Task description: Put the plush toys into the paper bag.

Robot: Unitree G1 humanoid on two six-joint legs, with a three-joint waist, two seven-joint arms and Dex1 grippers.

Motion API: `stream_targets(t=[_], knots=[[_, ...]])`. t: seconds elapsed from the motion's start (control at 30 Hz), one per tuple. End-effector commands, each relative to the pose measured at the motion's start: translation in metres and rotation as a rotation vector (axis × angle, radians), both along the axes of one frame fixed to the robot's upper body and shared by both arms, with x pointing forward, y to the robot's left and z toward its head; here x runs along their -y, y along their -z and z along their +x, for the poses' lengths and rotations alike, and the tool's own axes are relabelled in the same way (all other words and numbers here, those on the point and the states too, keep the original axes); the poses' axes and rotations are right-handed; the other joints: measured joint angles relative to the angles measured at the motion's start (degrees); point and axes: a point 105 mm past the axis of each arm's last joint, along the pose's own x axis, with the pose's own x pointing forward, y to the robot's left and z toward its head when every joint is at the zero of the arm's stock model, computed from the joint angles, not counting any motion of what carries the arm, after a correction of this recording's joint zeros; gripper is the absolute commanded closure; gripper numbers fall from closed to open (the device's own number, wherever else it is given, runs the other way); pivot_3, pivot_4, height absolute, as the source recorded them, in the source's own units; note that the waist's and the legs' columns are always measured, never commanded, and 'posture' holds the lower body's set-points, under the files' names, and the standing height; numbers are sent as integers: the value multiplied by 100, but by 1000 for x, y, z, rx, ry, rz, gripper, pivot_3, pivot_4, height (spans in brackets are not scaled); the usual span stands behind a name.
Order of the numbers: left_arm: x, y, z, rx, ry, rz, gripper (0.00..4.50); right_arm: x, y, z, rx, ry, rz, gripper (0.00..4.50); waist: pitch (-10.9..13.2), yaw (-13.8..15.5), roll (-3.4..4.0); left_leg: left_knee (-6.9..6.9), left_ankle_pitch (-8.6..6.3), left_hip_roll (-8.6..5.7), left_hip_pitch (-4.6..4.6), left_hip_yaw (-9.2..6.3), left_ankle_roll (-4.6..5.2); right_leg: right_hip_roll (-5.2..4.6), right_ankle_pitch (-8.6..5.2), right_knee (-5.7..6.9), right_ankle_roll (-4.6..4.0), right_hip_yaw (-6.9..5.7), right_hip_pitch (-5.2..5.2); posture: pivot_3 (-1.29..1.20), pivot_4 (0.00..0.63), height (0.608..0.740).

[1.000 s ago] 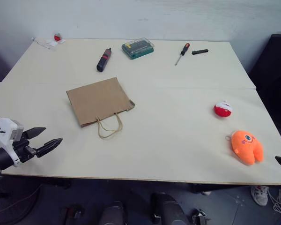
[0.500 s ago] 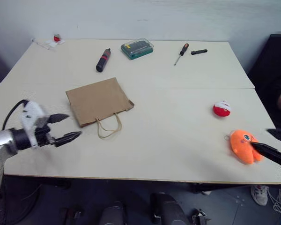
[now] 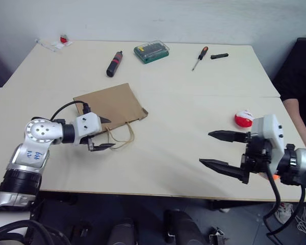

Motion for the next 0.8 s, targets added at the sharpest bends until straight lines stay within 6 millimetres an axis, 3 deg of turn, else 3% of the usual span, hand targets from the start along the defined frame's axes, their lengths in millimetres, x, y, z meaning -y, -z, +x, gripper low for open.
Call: stream_targets(t=[0.03,0.1,0.37,0.47,0.57,0.6,0.67,0.7,0.8], knots=[[10,-1,10,44,24,-7,408,-12,2,5,47,-4,7,0,0,4,0,12,-1,-1,-7,1,3,0,2,0,4,0,-5,0,150,740],[17,-2,14,39,43,-28,831,-16,1,6,55,-6,19,0,0,5,0,33,-4,0,-17,0,8,0,3,6,5,-1,-9,0,150,740],[28,-8,17,-2,103,-73,3453,-20,1,7,63,-7,34,0,0,5,-1,65,-12,1,-25,-2,21,-2,10,17,17,-1,-6,0,150,740],[40,-28,18,-69,107,-237,4431,-21,1,9,64,6,51,0,0,5,-1,67,-12,1,-27,-2,22,-2,10,33,18,-1,-6,0,150,740],[62,-57,11,-179,178,-437,4487,-24,1,17,65,38,89,0,1,7,-3,74,-12,0,-33,-6,22,-2,11,37,20,-3,-7,0,150,740],[69,-67,7,-210,210,-489,4497,-26,1,21,65,44,100,180,1,6,-3,77,-12,0,-36,-7,22,-2,12,36,22,-3,-8,0,150,740],[79,-81,-1,-248,269,-557,4500,-32,2,26,66,43,113,567,1,1,-3,77,-12,0,-36,-7,22,-2,13,37,23,-2,-7,0,150,740],[83,-86,-5,-253,300,-571,4500,-36,3,30,70,39,117,973,1,-1,-2,78,-12,-1,-36,-8,22,-1,13,37,24,-2,-7,0,150,740],[94,-89,-14,-247,359,-547,4500,-50,5,48,84,38,127,1861,1,-36,-1,78,-10,0,-34,-5,19,3,13,39,23,1,-9,0,150,740]])
